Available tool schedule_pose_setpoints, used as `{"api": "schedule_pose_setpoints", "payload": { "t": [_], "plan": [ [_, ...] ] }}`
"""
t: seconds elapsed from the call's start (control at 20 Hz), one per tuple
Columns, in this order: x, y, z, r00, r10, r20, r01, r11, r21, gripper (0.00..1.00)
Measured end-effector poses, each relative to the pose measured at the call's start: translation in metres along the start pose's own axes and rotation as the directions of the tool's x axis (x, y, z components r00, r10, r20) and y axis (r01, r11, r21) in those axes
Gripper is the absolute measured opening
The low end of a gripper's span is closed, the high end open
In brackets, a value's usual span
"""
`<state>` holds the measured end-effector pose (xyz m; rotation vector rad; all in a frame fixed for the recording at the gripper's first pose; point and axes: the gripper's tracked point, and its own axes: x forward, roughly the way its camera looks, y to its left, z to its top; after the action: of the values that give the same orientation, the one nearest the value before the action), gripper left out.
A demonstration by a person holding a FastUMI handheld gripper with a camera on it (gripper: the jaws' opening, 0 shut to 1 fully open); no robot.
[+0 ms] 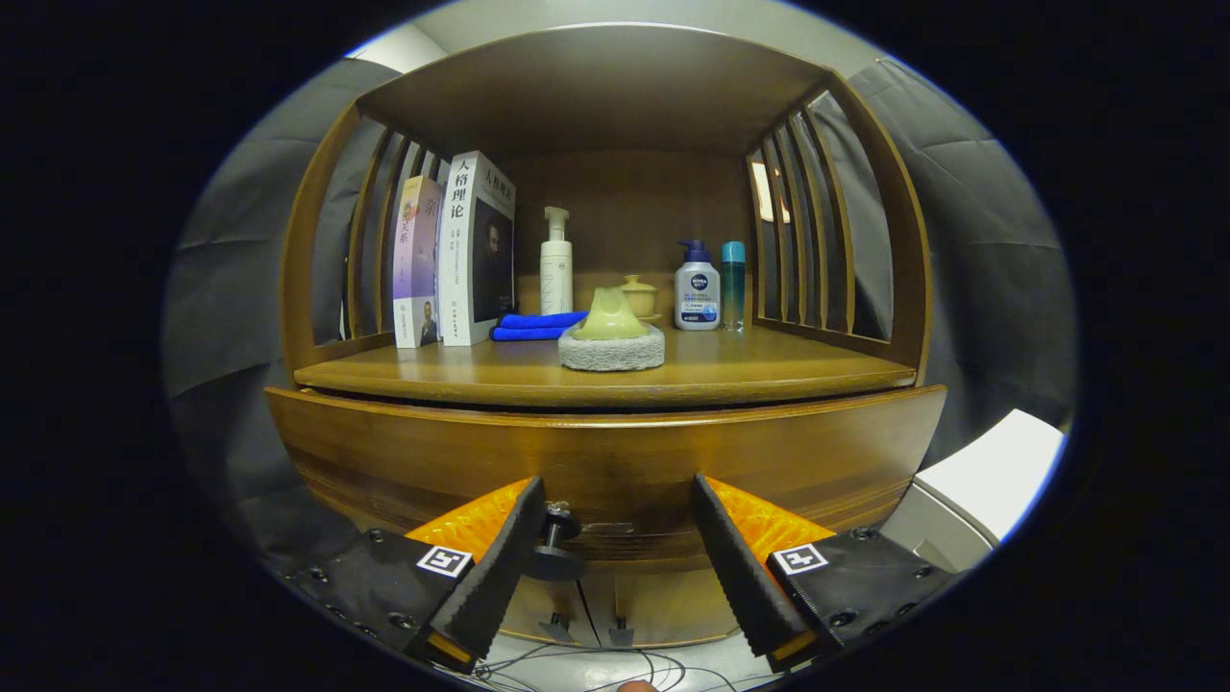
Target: Pull open the drawer, take out the items inside it, and place them on the countertop above the cabinet.
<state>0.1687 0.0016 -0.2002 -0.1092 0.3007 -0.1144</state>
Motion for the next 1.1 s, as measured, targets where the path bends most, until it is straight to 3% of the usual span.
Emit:
{"api": "schedule_pose_setpoints", "payload": {
  "t": [0.65,0.85,1.1],
  "plan": [
    [0.016,0.006,0.001,1.000,0.007,-0.008,-0.007,1.000,0.028,0.98],
    [-0.002,0.005,0.009,0.999,0.039,-0.004,-0.039,0.997,0.065,0.98],
    [-0.048,0.006,0.044,0.993,0.088,0.079,-0.090,0.996,0.018,0.98]
  ]
}}
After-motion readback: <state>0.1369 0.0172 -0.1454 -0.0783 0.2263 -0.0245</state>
